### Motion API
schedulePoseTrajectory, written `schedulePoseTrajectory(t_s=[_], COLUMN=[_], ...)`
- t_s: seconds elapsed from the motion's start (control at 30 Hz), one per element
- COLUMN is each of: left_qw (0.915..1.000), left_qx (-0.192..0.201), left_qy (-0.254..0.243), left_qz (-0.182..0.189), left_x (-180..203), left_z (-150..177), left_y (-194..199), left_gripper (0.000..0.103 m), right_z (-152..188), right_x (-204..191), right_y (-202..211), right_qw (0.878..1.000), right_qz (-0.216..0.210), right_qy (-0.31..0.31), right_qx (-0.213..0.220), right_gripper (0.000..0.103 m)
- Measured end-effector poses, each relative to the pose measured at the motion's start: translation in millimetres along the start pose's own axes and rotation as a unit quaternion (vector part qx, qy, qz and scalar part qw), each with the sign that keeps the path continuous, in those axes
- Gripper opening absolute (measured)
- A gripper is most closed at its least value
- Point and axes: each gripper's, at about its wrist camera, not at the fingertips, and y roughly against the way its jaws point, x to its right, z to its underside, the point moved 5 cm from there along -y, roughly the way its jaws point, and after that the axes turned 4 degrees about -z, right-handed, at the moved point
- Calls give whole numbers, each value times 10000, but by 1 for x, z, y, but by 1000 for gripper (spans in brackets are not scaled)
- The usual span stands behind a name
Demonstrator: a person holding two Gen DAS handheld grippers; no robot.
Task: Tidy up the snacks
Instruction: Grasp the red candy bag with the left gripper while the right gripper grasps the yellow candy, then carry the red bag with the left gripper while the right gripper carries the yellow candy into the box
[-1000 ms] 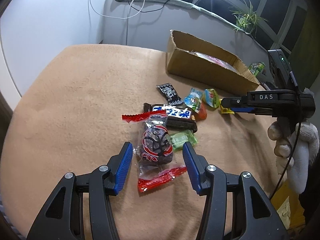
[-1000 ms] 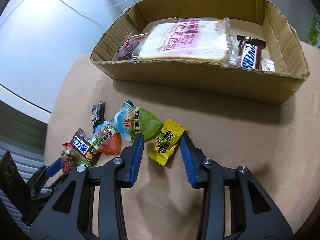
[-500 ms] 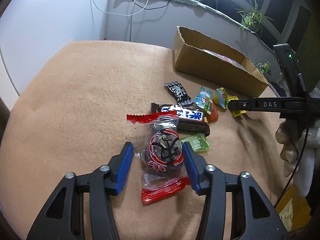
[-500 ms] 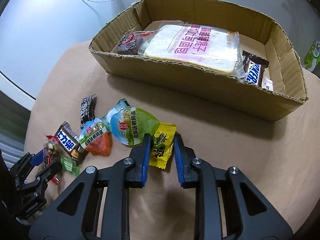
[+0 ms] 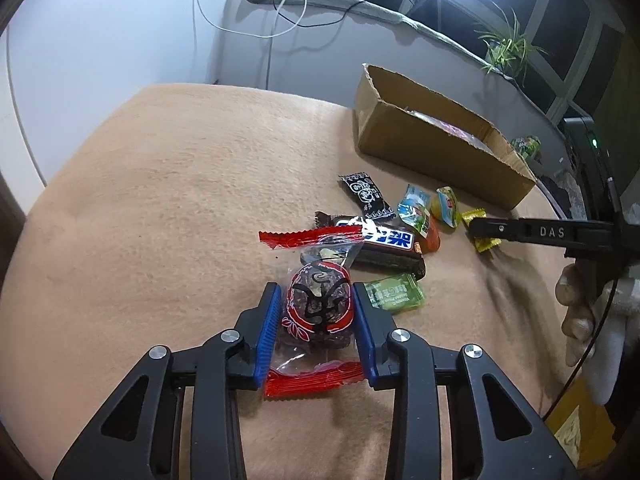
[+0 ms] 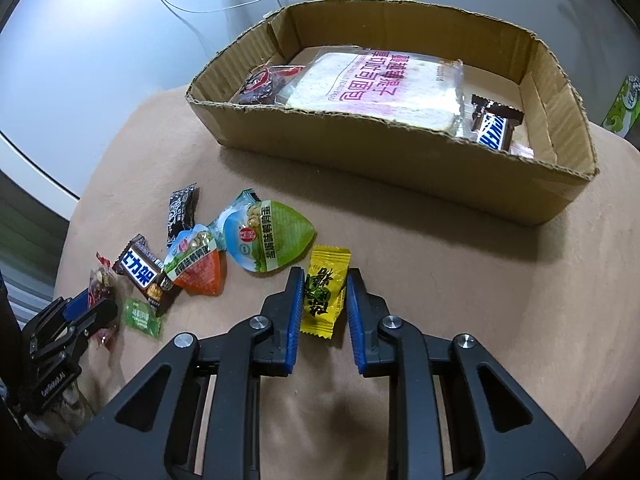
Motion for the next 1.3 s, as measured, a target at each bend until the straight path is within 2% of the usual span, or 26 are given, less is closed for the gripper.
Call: schedulePoseTrajectory(t_s=[0.3,0.7,0.97,1.3], left_qw=[9998,9985,9971,9960], left_qx=[129,481,683,723], left_qy=[104,55,-144,-365], left_qz=[54,251,316,388], left_x=[-5,11,28,45], left_z=[-6,-40,-71,-113], left_y=[16,28,28,6], left_gripper=[33,33,33,33], right_z=[2,1,-16,-51], right_x=[8,9,21,52], right_y=[15,48,75,88], right_qw=[9997,9987,9969,9947], right_qz=[-72,-81,-37,98], right_qy=[-56,-28,-26,-241], right_qx=[205,503,784,992], right_gripper=[21,21,21,21])
